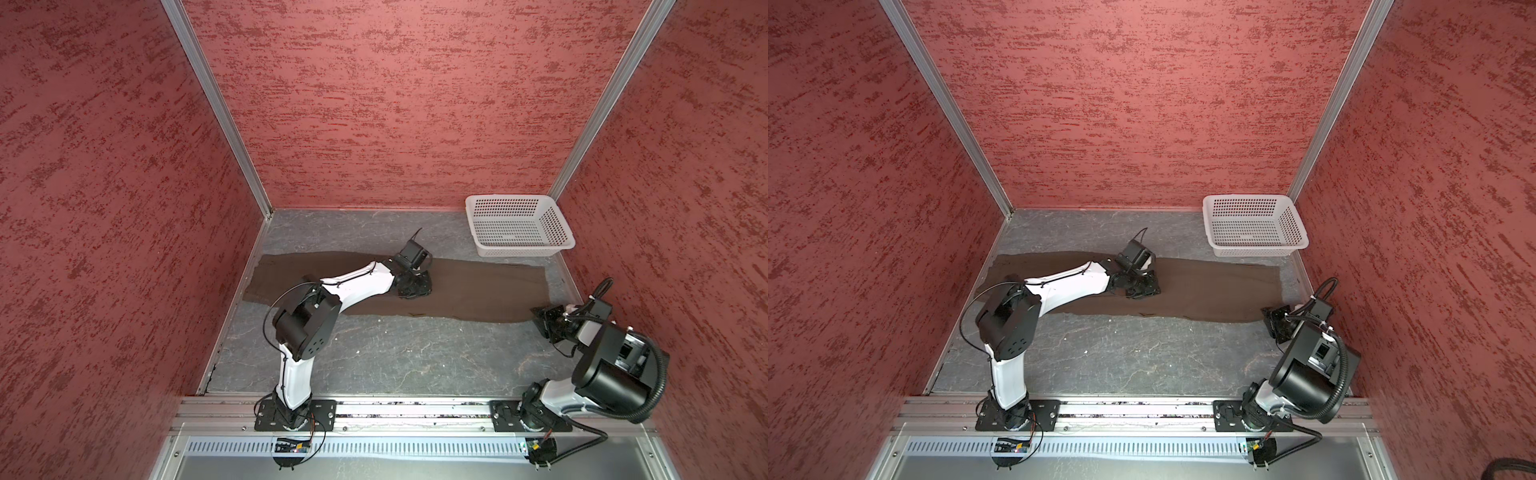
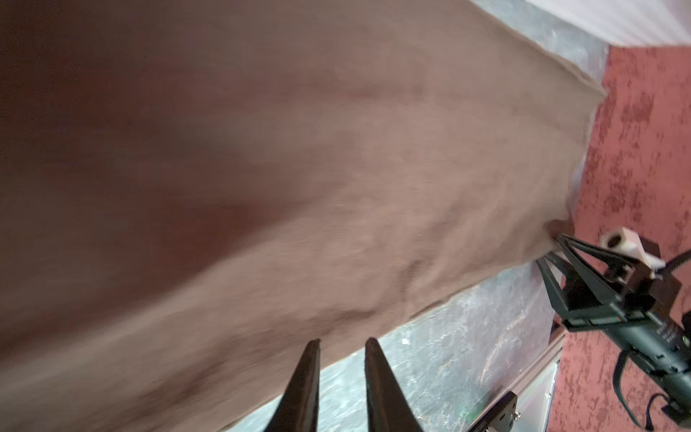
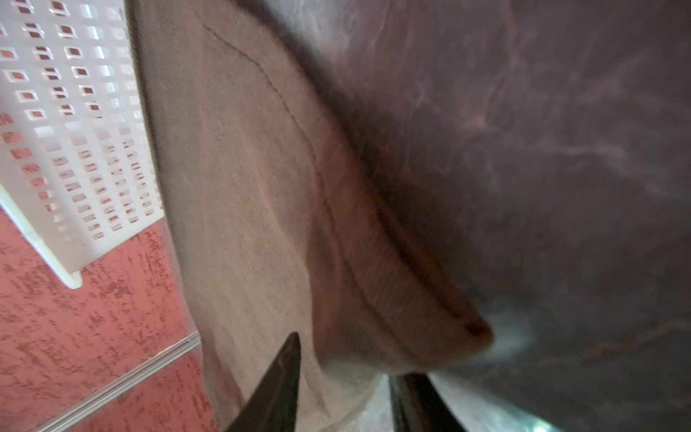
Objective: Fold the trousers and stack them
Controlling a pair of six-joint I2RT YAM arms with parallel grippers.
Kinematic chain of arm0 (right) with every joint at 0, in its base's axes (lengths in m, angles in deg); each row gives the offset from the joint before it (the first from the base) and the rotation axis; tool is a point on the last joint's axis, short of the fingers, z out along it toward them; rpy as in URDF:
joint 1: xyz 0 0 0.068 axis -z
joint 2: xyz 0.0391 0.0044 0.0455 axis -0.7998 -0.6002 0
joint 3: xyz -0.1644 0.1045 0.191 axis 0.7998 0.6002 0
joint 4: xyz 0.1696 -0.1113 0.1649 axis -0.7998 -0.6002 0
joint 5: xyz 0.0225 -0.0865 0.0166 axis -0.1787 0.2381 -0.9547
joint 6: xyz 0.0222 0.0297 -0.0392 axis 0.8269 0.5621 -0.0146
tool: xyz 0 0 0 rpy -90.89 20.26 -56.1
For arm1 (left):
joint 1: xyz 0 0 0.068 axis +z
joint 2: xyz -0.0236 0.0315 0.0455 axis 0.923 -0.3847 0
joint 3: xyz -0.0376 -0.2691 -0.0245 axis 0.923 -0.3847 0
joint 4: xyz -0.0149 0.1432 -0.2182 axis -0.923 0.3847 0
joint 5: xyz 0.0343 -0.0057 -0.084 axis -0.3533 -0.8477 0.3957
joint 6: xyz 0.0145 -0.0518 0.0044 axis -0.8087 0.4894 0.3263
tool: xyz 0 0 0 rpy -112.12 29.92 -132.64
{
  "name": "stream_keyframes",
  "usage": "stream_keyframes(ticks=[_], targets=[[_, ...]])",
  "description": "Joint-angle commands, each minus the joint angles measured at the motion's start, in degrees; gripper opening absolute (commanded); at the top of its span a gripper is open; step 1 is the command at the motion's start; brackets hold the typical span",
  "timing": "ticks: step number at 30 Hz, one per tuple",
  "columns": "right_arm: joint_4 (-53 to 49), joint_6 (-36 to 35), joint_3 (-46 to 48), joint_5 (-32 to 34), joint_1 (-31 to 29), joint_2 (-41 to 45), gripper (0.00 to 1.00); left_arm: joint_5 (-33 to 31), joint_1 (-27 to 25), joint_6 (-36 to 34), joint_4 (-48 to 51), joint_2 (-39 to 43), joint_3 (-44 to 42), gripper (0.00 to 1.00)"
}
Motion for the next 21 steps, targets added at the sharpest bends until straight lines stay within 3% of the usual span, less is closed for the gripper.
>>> stream_keyframes(ticks=[1, 4, 6, 10, 21], targets=[[-1.2, 0.01, -0.04, 6.38, -0.52, -3.48, 0.28, 2.95, -2.68, -1.36, 0.56, -3.68, 5.63, 0.24], [1.14, 0.54, 0.32, 5.73, -0.47, -4.36, 0.08, 4.54, -4.22, -1.22, 1.22, -7.7, 9.08, 0.24], [2.67, 1.16, 0.52, 4.93, -0.52, -4.25, 0.0, 5.05, -5.28, -1.01, 0.9, -9.75, 10.23, 0.24], [1.84, 0.8, -1.13, 4.42, -0.47, -3.15, 0.0, 5.7, -6.54, -0.88, 1.31, -13.46, 12.32, 0.24], [-2.61, 0.2, -4.64, 10.46, -2.94, 13.66, 0.0, 4.76, -8.13, -0.63, 3.1, -20.68, 17.59, 0.24]])
